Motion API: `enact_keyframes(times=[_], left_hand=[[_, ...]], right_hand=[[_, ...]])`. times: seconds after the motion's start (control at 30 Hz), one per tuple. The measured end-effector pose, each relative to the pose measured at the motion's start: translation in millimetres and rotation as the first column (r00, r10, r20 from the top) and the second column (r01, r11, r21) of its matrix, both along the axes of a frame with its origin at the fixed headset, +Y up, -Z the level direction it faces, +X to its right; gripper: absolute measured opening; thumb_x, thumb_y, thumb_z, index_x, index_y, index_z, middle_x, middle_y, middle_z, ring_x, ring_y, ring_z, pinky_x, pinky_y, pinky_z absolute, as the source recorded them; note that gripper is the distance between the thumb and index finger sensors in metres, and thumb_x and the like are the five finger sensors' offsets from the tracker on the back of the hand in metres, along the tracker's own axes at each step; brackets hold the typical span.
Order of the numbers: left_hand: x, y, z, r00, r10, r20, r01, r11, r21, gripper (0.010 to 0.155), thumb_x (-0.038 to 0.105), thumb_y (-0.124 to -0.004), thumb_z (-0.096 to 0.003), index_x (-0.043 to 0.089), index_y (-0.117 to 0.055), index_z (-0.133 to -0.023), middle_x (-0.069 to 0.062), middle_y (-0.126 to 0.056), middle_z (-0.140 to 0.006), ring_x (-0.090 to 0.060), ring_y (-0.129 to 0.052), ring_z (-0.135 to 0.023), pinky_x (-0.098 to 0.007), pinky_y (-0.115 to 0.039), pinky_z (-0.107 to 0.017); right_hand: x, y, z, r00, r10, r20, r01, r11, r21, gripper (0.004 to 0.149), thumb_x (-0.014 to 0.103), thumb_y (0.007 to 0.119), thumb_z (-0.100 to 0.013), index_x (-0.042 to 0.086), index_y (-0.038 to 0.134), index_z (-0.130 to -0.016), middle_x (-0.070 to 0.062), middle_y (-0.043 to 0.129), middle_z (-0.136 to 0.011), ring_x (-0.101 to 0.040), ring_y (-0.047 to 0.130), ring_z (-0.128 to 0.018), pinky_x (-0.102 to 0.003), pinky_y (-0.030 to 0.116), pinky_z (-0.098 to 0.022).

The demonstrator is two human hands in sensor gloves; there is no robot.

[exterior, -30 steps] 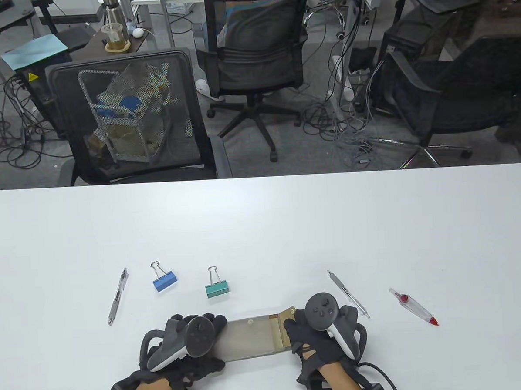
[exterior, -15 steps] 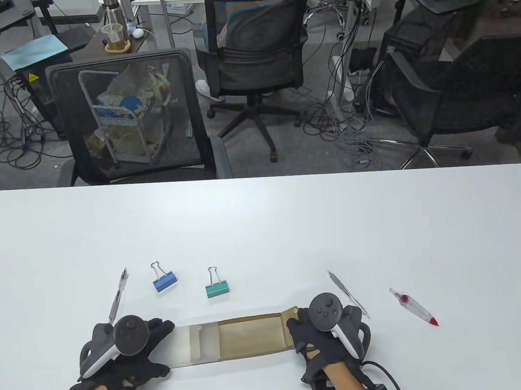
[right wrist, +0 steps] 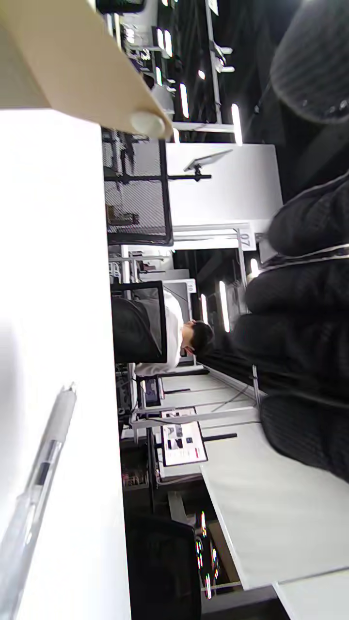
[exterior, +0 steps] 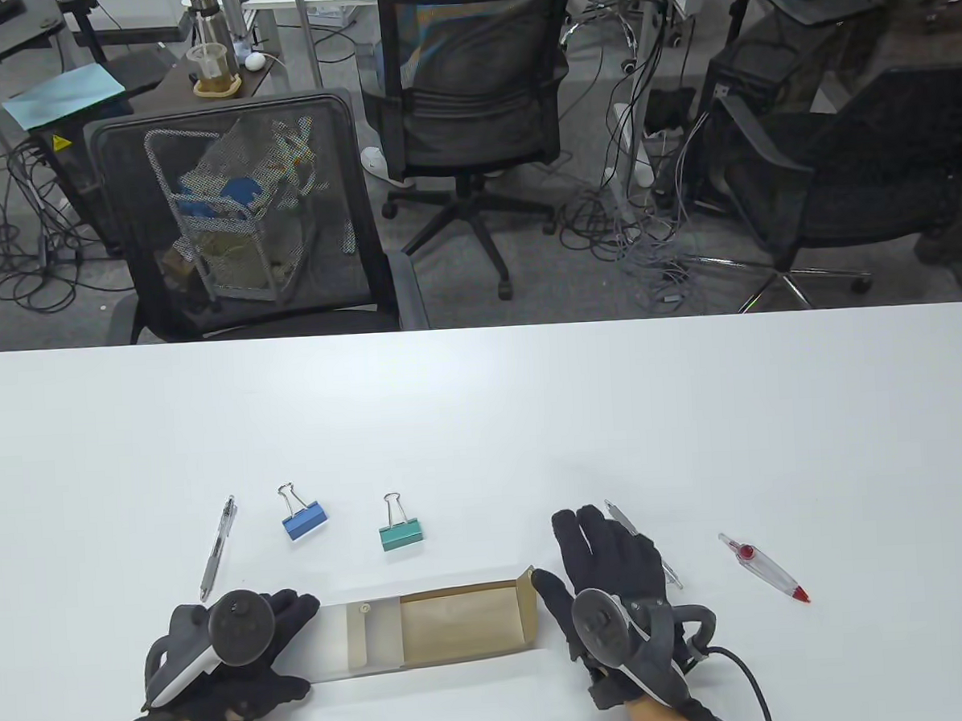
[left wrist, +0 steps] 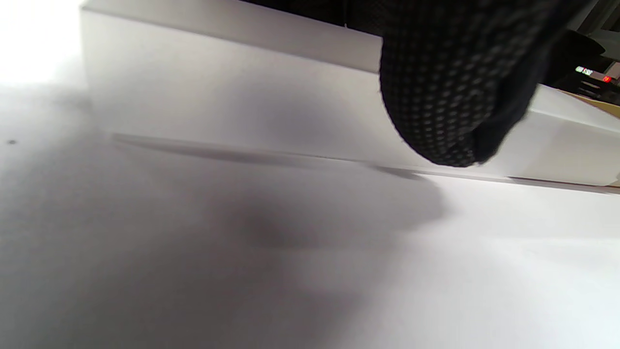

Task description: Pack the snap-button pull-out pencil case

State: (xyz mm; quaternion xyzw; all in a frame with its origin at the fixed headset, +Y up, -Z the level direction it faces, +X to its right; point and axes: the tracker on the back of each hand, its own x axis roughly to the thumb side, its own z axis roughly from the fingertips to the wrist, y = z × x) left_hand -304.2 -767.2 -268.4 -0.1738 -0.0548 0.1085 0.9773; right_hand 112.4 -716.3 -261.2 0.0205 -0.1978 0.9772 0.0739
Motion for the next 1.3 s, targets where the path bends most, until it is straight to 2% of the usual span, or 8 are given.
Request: enact_keyframes(times=[0.13,0.3,0.47,0.57,0.67,0.9,1.17,1.3], left_hand=[[0.1,0.1,0.0,1.0,-0.003,-0.002,0.003,1.0,-0.003,0.092,0.05,-0.099,-0.0275,0.049,-0.052,-0.107,0.017,-0.05,-0.12,-0.018,-0.051,-0.12,-0.062,-0.034,-0.086],[5.6,20.8,-0.8,0.999,0.034,-0.033,-0.032,0.999,0.04,0.101,0.057,-0.098,-0.0251,0.046,-0.045,-0.111,0.01,-0.039,-0.124,-0.026,-0.039,-0.121,-0.063,-0.031,-0.085],[23.8,54.3,-35.2,0.96,-0.013,-0.28,0.037,0.996,0.082,0.096,0.062,-0.09,-0.0302,0.039,-0.046,-0.112,0.001,-0.051,-0.121,-0.033,-0.054,-0.116,-0.062,-0.038,-0.084],[33.3,61.1,-65.5,0.852,-0.12,-0.509,0.142,0.99,0.005,0.09,0.068,-0.08,-0.032,0.036,-0.052,-0.111,-0.001,-0.063,-0.116,-0.034,-0.066,-0.11,-0.061,-0.043,-0.083],[41.3,57.9,-99.4,0.761,-0.207,-0.615,0.213,0.975,-0.065,0.086,0.069,-0.078,-0.0328,0.034,-0.057,-0.109,-0.002,-0.071,-0.111,-0.034,-0.073,-0.105,-0.061,-0.047,-0.082],[55.1,35.9,-146.0,0.635,-0.399,-0.661,0.302,0.916,-0.263,0.086,0.074,-0.074,-0.0309,0.034,-0.062,-0.107,0.0,-0.079,-0.104,-0.033,-0.081,-0.098,-0.06,-0.051,-0.081],[63.2,18.2,-164.3,0.541,-0.531,-0.653,0.399,0.845,-0.357,0.083,0.075,-0.071,-0.0297,0.038,-0.067,-0.104,0.002,-0.083,-0.099,-0.03,-0.087,-0.092,-0.059,-0.055,-0.08],[64.6,14.1,-163.7,0.56,-0.506,-0.656,0.342,0.863,-0.372,0.079,0.073,-0.071,-0.0329,0.034,-0.069,-0.102,0.006,-0.085,-0.095,-0.028,-0.09,-0.088,-0.059,-0.058,-0.078]], right_hand=[[-2.1,-5.5,-2.1,0.999,-0.01,-0.038,0.007,0.997,-0.078,0.081,0.082,0.063,-0.033,0.053,0.042,-0.106,0.013,0.045,-0.124,-0.021,0.054,-0.115,-0.063,0.046,-0.081],[-0.8,-6.1,-3.3,0.999,-0.037,-0.038,0.033,0.996,-0.081,0.082,0.082,0.062,-0.033,0.052,0.04,-0.107,0.012,0.044,-0.124,-0.022,0.053,-0.115,-0.064,0.044,-0.08],[-2.7,-5.0,-0.9,0.999,-0.032,-0.044,0.03,0.998,-0.061,0.082,0.082,0.062,-0.034,0.051,0.04,-0.107,0.012,0.043,-0.124,-0.023,0.051,-0.115,-0.066,0.04,-0.079],[-3.9,-5.3,-0.4,0.998,-0.029,-0.051,0.026,0.998,-0.061,0.082,0.082,0.062,-0.034,0.051,0.04,-0.107,0.012,0.043,-0.125,-0.023,0.051,-0.115,-0.067,0.04,-0.079],[-4.9,-5.5,0.6,0.998,-0.029,-0.06,0.026,0.998,-0.059,0.082,0.081,0.062,-0.034,0.051,0.04,-0.107,0.012,0.043,-0.124,-0.024,0.051,-0.115,-0.067,0.04,-0.079],[-5.3,-5.8,1.2,0.998,-0.026,-0.06,0.024,0.999,-0.038,0.082,0.081,0.062,-0.035,0.05,0.041,-0.108,0.011,0.044,-0.124,-0.024,0.051,-0.115,-0.067,0.04,-0.079],[-4.8,-6.0,1.1,0.998,-0.037,-0.06,0.035,0.999,-0.042,0.081,0.081,0.062,-0.035,0.049,0.042,-0.108,0.011,0.044,-0.124,-0.024,0.052,-0.114,-0.067,0.041,-0.079],[-4.6,-5.8,1.1,0.998,-0.037,-0.057,0.034,0.999,-0.041,0.081,0.08,0.062,-0.035,0.049,0.042,-0.108,0.01,0.045,-0.124,-0.024,0.052,-0.114,-0.067,0.041,-0.078]])
